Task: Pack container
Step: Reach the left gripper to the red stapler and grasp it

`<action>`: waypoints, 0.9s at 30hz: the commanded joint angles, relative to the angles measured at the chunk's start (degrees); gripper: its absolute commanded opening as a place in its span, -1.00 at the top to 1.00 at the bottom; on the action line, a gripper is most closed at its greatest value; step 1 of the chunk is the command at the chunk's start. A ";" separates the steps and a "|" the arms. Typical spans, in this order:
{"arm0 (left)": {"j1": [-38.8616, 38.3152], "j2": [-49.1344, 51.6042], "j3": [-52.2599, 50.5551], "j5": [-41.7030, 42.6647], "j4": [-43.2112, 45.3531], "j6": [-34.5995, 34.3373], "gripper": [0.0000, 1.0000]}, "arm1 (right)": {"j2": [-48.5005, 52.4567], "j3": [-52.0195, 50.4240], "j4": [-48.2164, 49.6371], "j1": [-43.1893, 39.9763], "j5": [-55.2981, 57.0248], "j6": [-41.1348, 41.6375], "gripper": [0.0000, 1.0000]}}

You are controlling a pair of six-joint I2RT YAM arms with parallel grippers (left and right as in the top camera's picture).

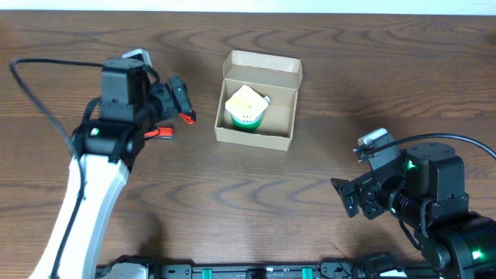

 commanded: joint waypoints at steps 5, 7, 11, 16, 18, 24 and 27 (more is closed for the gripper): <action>0.50 9.81 0.70 -6.78 -1.11 -24.30 -0.91 | 0.00 -0.02 -0.09 -0.50 -0.26 -0.81 -0.98; 0.50 12.90 0.72 -6.86 -1.07 -27.50 -0.92 | 0.00 -0.02 -0.09 -0.52 -0.26 -0.79 -0.99; 0.50 17.49 1.29 -10.29 -2.64 -32.00 -0.92 | 0.00 -0.02 -0.09 -0.50 -0.26 -0.81 -0.98; 1.44 21.40 1.29 -12.13 -3.48 -35.82 -0.92 | 0.00 -0.02 -0.09 -0.52 -0.26 -0.81 -0.99; 2.32 22.93 1.29 -12.07 -3.48 -35.85 -0.93 | 0.00 -0.02 -0.09 -0.52 -0.26 -0.81 -0.98; 4.22 27.58 1.27 -8.61 -3.89 -39.36 -0.93 | 0.00 -0.02 -0.09 -0.52 -0.26 -0.81 -0.99; 4.61 29.55 1.29 -8.02 -3.45 -40.17 -1.00 | 0.00 -0.02 -0.09 -0.52 -0.26 -0.81 -0.98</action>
